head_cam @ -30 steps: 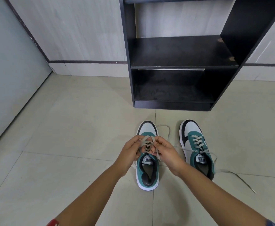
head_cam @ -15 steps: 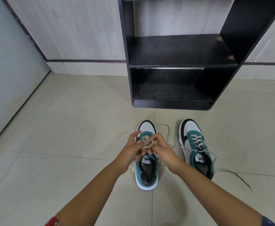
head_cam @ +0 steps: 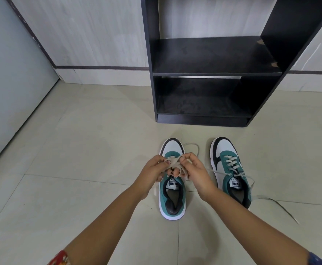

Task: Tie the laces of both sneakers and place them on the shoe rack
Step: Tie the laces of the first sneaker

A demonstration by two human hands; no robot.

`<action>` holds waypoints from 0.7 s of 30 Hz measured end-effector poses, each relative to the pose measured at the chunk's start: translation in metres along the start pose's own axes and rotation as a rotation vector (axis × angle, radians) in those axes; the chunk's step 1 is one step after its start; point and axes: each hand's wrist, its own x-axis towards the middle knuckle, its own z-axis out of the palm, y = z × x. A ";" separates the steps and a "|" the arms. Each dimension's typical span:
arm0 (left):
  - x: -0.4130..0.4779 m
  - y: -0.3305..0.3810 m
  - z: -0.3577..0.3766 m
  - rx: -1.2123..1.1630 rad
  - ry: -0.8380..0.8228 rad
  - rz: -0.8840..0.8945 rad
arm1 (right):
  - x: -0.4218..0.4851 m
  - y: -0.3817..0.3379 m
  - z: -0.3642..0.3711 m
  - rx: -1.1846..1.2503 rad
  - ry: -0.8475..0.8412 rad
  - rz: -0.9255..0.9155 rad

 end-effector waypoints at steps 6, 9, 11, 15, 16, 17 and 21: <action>-0.003 -0.014 -0.006 0.702 0.179 0.473 | 0.003 -0.002 0.004 -0.030 0.099 0.134; -0.001 -0.013 -0.008 0.926 0.167 0.742 | 0.008 -0.003 0.004 -0.090 0.083 0.200; -0.002 -0.010 -0.008 1.072 0.116 0.833 | 0.011 -0.003 0.003 -0.079 0.071 0.236; -0.001 -0.010 -0.009 1.344 0.084 1.015 | 0.017 -0.001 -0.002 -0.067 0.065 0.300; -0.002 -0.010 -0.009 1.380 0.092 1.051 | 0.018 0.000 -0.003 -0.074 0.052 0.305; -0.002 -0.009 -0.009 1.394 0.104 1.068 | 0.017 0.000 -0.003 -0.075 0.035 0.306; -0.002 -0.006 -0.006 1.364 0.133 0.914 | 0.009 -0.004 -0.002 0.082 -0.031 0.310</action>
